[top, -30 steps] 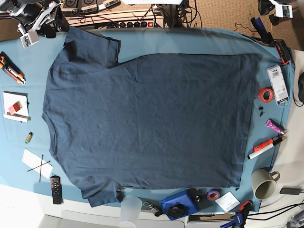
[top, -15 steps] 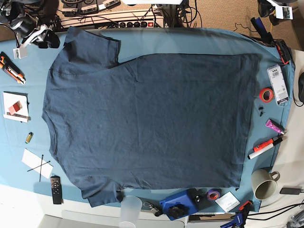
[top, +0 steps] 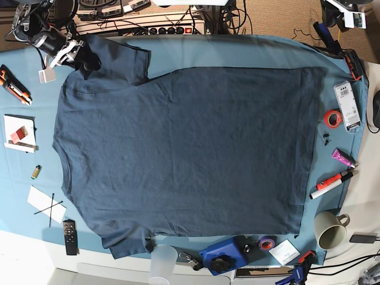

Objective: Fold the T-shirt properly
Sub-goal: 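Move both grippers to the shirt's shoulder corners and grasp them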

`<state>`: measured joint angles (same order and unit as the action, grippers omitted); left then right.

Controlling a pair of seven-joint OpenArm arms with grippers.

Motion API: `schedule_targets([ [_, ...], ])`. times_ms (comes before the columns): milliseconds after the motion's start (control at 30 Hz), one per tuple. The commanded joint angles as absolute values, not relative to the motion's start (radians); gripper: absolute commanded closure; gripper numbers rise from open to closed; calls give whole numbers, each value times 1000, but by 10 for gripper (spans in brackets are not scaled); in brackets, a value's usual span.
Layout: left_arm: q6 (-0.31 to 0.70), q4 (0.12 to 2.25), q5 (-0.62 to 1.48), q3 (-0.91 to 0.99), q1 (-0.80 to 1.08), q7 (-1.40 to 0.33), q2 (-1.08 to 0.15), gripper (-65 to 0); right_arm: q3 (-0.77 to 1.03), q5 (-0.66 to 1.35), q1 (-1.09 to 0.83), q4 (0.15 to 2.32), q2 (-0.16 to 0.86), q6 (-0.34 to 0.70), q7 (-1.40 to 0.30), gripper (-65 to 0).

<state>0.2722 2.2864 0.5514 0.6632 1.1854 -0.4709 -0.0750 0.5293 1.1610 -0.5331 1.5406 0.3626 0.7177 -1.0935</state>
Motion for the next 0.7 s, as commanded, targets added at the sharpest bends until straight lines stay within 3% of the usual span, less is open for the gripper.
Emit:
schedule_targets([
  [0,273,2302,559,671,1205,-448,-78,-118,534,1098,-557,1533,368,698,-1200,-326],
  [100,287,2302,562,671,1186,-448,-78,-258,540,1185,-572,1533,368,698,-1272,-326],
  [167,312,2302,562,671,1160,-449,-78,-310,540,1205,-583,1533,368,698,-1289,-326],
  [433,315,2302,628,671,1007,-588,-78,-316,540,1200,-587,1533,368,698,-1273,-326],
  [667,269,2301,639,671,891,-599,-86,-305,540,1182,-587,1533,368,698,-1275,-326],
])
